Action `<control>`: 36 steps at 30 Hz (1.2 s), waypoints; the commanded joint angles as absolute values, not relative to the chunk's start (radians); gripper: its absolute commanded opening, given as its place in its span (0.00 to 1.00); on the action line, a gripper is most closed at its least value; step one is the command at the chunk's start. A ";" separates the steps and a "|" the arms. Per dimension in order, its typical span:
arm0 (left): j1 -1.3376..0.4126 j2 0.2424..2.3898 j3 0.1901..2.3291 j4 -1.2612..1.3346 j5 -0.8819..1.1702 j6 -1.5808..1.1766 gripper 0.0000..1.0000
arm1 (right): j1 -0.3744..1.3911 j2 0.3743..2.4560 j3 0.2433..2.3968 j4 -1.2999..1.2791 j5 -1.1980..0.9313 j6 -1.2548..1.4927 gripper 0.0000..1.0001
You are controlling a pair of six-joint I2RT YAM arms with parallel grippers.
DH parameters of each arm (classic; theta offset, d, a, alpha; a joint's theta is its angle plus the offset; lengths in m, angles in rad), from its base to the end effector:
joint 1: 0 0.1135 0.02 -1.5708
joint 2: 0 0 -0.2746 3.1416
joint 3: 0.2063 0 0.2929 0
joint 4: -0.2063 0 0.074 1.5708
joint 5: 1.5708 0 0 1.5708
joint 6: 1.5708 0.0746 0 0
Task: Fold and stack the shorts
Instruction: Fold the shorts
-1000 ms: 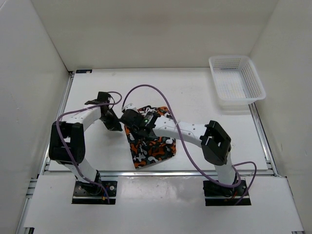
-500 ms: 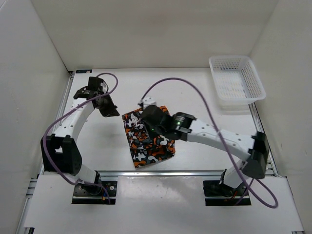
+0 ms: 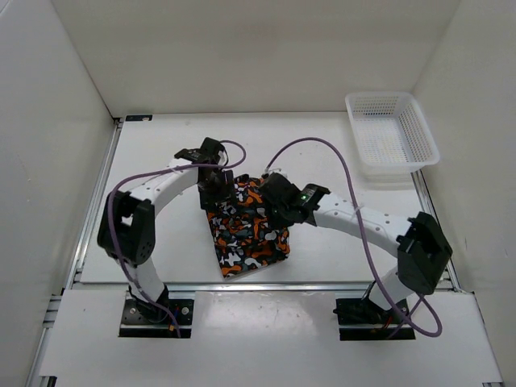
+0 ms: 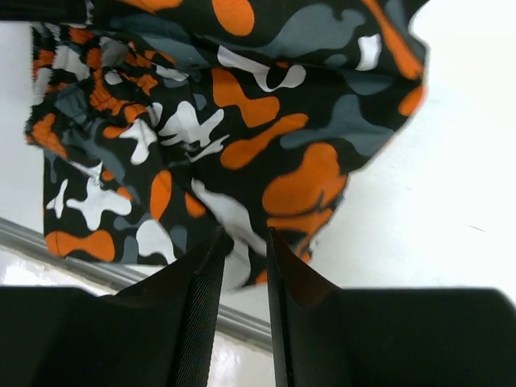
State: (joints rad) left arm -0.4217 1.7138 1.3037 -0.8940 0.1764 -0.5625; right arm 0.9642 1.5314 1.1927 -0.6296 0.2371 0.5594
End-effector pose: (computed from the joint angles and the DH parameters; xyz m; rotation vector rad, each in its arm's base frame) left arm 0.3458 -0.1695 0.1838 -0.1732 2.9560 -0.4184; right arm 0.2325 0.3043 0.2285 -0.4166 2.4955 0.3243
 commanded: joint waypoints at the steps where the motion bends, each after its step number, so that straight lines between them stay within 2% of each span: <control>1: -0.425 1.761 1.365 -0.881 0.129 -0.525 0.70 | 0.957 1.603 1.154 -0.525 0.154 0.575 0.32; 2: -0.425 1.775 1.377 -0.881 0.129 -0.525 0.61 | 0.957 1.621 1.141 -0.509 0.140 0.575 0.32; 3: -0.425 1.795 1.378 -0.881 0.120 -0.525 0.28 | 0.957 1.661 1.141 -0.491 0.129 0.575 0.32; 4: -0.425 1.795 1.387 -0.881 0.120 -0.525 0.14 | 0.957 1.681 1.132 -0.462 0.129 0.575 0.32; 5: -0.425 1.804 1.396 -0.881 0.133 -0.525 0.10 | 0.957 1.704 1.132 -0.453 0.118 0.575 0.32; 12: -0.348 1.698 1.396 -0.890 0.143 -0.512 0.10 | 0.966 1.816 1.123 -0.453 0.187 0.565 0.32; 16: -0.327 1.686 1.405 -0.931 0.158 -0.491 0.10 | 0.966 1.763 1.114 -0.477 0.207 0.545 0.32; 19: -0.327 1.697 1.405 -0.945 0.169 -0.491 0.10 | 0.966 1.703 1.137 -0.512 0.230 0.545 0.36; 20: -0.327 1.697 1.405 -0.954 0.169 -0.480 0.14 | 0.966 1.684 1.150 -0.524 0.230 0.545 0.40; 22: -0.318 1.684 1.405 -0.954 0.183 -0.480 0.30 | 0.977 1.625 1.161 -0.551 0.253 0.535 0.46; 24: -0.318 1.672 1.405 -0.954 0.207 -0.471 0.59 | 0.977 1.565 1.172 -0.569 0.265 0.535 0.55; 25: -0.318 1.657 1.405 -0.965 0.207 -0.471 0.67 | 0.977 1.545 1.183 -0.581 0.265 0.535 0.60; 27: -0.318 1.623 1.391 -0.965 0.207 -0.482 0.69 | 0.977 1.494 1.192 -0.603 0.302 0.535 0.74; 28: -0.318 1.609 1.391 -0.965 0.187 -0.482 0.69 | 0.977 1.482 1.206 -0.613 0.317 0.546 0.76; 29: -0.327 1.595 1.375 -0.974 0.175 -0.491 0.65 | 0.977 1.458 1.219 -0.623 0.334 0.546 0.76; 30: -0.340 1.559 1.364 -0.974 0.155 -0.491 0.51 | 0.977 1.447 1.220 -0.633 0.351 0.557 0.76; 31: -0.341 1.539 1.335 -0.974 0.134 -0.515 0.11 | 0.977 1.436 1.220 -0.643 0.380 0.557 0.77; 36: -0.379 1.401 1.220 -0.953 0.115 -0.549 0.10 | 0.959 1.384 1.209 -0.663 0.391 0.578 0.77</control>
State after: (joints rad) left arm -0.3618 1.4796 1.2694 -0.9646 0.1268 -0.5251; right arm 0.9676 1.4139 1.1938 -0.6201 0.3439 0.5571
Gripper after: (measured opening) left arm 0.109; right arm 0.774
